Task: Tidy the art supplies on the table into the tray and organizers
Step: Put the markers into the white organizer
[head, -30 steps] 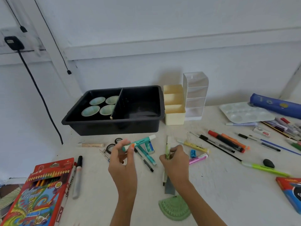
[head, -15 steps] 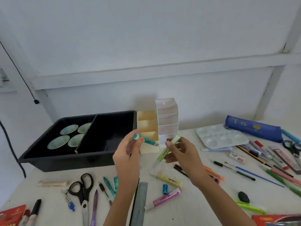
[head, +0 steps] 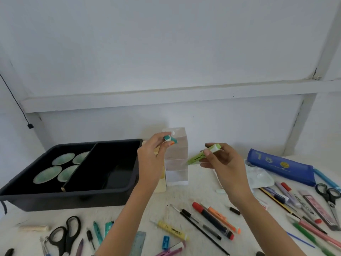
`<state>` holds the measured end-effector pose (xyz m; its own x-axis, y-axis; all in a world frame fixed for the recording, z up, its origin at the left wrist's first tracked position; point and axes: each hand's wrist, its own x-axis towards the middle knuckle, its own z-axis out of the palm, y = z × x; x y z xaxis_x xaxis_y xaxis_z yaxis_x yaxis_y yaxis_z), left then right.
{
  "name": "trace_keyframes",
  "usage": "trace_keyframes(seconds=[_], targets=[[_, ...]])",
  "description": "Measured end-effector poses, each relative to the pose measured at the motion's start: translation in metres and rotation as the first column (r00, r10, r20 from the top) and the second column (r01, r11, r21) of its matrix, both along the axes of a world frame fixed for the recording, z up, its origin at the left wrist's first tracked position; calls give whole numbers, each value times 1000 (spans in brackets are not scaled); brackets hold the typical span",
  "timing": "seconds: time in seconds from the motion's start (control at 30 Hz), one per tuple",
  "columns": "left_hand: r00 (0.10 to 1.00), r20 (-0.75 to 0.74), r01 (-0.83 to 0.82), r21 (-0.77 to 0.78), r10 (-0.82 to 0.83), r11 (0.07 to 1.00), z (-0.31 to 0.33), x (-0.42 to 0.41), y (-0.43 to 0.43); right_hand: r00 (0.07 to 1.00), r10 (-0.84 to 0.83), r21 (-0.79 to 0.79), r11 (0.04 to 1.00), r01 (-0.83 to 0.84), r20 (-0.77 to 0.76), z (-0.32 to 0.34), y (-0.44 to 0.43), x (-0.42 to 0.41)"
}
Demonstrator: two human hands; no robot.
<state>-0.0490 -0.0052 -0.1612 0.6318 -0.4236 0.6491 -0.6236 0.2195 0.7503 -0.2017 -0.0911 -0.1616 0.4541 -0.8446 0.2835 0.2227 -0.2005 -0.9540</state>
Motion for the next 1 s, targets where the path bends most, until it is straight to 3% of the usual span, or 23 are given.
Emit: trace_keyframes(seconds=[0.17,0.27,0.43,0.53,0.7,0.83,1.0], targets=[[994,109,-4,175,-15,985,-12,13,-22,997,-7,-188,982,21,74,6,-17,5],[991,132,4,251,-38,968,-20,19,-31,999,-43,-362,931,39,-3,2,-25,16],[991,117,19,360,-65,933,-32,32,-40,973,-174,-772,635,-9,-154,-15,-46,41],[980,178,-2,465,-91,885,-34,40,-44,903,-323,-859,504,-88,-282,-20,-54,56],[974,217,-56,532,-72,845,-32,43,-52,745,-535,-892,414,-178,-397,-8,-56,78],[971,228,-68,528,-64,847,-34,45,-55,555,-547,-773,528,-352,-627,-8,-56,91],[976,211,-61,521,-60,852,-37,46,-56,541,-431,-659,667,-348,-722,-13,-60,104]])
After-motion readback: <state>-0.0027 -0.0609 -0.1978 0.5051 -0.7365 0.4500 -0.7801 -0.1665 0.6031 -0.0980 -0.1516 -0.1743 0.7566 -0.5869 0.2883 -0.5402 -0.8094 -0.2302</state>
